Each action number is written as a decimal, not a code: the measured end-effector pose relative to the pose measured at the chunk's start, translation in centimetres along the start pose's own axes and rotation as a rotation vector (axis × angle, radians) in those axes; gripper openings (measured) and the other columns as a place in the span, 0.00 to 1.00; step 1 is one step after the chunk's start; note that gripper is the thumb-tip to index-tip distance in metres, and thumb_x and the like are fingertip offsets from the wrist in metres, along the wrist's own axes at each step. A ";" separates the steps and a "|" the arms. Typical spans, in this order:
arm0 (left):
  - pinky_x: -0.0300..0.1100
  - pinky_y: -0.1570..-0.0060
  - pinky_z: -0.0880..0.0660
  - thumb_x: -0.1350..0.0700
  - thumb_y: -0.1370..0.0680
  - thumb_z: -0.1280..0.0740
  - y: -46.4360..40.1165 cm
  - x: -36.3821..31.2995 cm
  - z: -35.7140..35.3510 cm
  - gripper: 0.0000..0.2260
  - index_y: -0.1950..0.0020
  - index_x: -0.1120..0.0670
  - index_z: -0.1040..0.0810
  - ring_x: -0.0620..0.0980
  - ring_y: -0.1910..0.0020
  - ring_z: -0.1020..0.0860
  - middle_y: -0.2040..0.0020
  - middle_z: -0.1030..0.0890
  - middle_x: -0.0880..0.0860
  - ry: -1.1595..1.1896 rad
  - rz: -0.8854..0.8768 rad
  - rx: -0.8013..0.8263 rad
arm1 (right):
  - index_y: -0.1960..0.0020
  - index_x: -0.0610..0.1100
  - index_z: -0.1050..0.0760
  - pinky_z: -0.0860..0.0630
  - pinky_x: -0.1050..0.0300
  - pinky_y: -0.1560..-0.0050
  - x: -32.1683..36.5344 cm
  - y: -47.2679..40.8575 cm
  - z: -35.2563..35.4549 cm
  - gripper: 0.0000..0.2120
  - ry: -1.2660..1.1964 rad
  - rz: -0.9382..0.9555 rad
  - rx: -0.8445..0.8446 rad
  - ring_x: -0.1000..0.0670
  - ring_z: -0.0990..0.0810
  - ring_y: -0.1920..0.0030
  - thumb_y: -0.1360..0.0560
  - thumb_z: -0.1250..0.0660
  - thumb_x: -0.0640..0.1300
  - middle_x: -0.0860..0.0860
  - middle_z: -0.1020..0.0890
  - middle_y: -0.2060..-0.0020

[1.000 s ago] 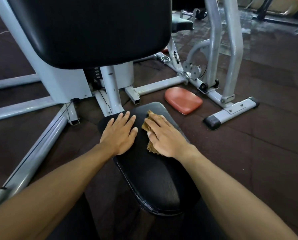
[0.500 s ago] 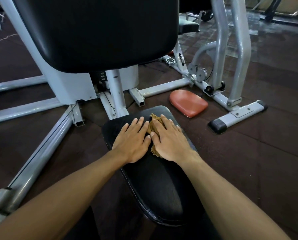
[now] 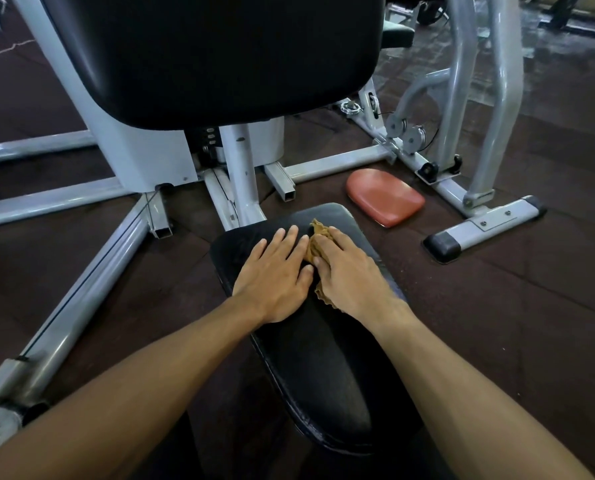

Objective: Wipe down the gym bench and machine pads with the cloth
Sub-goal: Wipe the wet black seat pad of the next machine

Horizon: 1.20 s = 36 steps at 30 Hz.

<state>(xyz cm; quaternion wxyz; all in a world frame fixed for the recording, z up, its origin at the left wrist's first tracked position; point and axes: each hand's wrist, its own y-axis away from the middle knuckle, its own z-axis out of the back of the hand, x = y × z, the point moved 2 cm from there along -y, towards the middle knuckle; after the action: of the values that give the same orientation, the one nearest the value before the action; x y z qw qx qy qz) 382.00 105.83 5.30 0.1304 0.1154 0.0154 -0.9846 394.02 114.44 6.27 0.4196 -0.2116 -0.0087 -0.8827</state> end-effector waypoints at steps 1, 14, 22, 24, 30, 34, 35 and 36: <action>0.50 0.24 0.56 0.44 0.17 0.55 0.0 0.0 0.1 0.26 0.20 0.50 0.53 0.49 0.22 0.57 0.20 0.54 0.51 -0.001 0.000 0.000 | 0.31 0.50 0.32 0.25 0.46 0.39 0.1 -0.1 0.0 0.17 0.000 -0.003 0.010 0.44 0.32 0.29 0.20 0.42 0.47 0.50 0.33 0.28; 0.46 0.25 0.56 0.47 0.17 0.50 4.3 -0.4 4.8 0.27 0.20 0.53 0.54 0.49 0.22 0.59 0.20 0.56 0.52 0.236 0.078 0.243 | 0.26 0.48 0.37 0.23 0.46 0.43 3.1 2.2 4.0 0.20 -0.053 -0.090 0.144 0.44 0.29 0.32 0.18 0.45 0.47 0.46 0.35 0.27; 0.46 0.25 0.55 0.43 0.17 0.51 8.8 -3.1 16.8 0.28 0.20 0.52 0.51 0.49 0.22 0.56 0.20 0.53 0.52 0.234 0.130 0.349 | 0.25 0.50 0.39 0.25 0.48 0.42 8.3 5.6 13.1 0.21 -0.053 -0.180 0.244 0.44 0.30 0.30 0.17 0.47 0.50 0.48 0.36 0.25; 0.47 0.24 0.55 0.43 0.17 0.52 10.4 -4.3 20.7 0.28 0.20 0.52 0.52 0.49 0.22 0.55 0.20 0.52 0.52 0.235 0.132 0.398 | 0.26 0.48 0.36 0.24 0.48 0.41 10.3 6.7 16.3 0.21 -0.056 -0.199 0.260 0.43 0.29 0.31 0.17 0.45 0.49 0.47 0.34 0.26; 0.47 0.24 0.54 0.42 0.18 0.53 14.6 -7.2 31.1 0.28 0.20 0.52 0.52 0.50 0.22 0.54 0.20 0.51 0.52 0.178 0.122 0.411 | 0.26 0.47 0.37 0.24 0.42 0.39 16.2 9.3 26.0 0.22 -0.079 -0.217 0.343 0.41 0.29 0.31 0.18 0.47 0.51 0.47 0.35 0.26; 0.47 0.25 0.54 0.41 0.18 0.52 16.9 -8.5 36.4 0.28 0.20 0.52 0.52 0.50 0.22 0.53 0.20 0.50 0.52 0.175 0.182 0.349 | 0.26 0.46 0.36 0.24 0.45 0.39 19.1 9.4 30.4 0.21 -0.077 -0.114 0.338 0.42 0.28 0.32 0.17 0.47 0.51 0.47 0.35 0.26; 0.47 0.25 0.53 0.41 0.18 0.52 17.6 -8.8 37.5 0.28 0.20 0.52 0.51 0.49 0.22 0.53 0.20 0.50 0.52 0.186 0.211 0.323 | 0.26 0.46 0.36 0.24 0.46 0.39 19.7 9.3 31.2 0.21 -0.082 -0.083 0.340 0.43 0.28 0.32 0.17 0.47 0.50 0.46 0.35 0.26; 0.47 0.25 0.53 0.42 0.18 0.52 18.4 -9.1 38.5 0.28 0.20 0.52 0.51 0.49 0.22 0.53 0.20 0.49 0.52 0.203 0.240 0.297 | 0.26 0.46 0.36 0.24 0.46 0.40 20.3 9.2 32.0 0.21 -0.086 -0.049 0.342 0.43 0.27 0.32 0.17 0.47 0.50 0.46 0.35 0.26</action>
<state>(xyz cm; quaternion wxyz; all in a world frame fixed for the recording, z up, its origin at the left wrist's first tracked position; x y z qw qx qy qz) 386.74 88.02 44.85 0.2260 0.2329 -0.1307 -0.9368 401.22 99.66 41.63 0.4269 -0.1744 -0.1820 -0.8684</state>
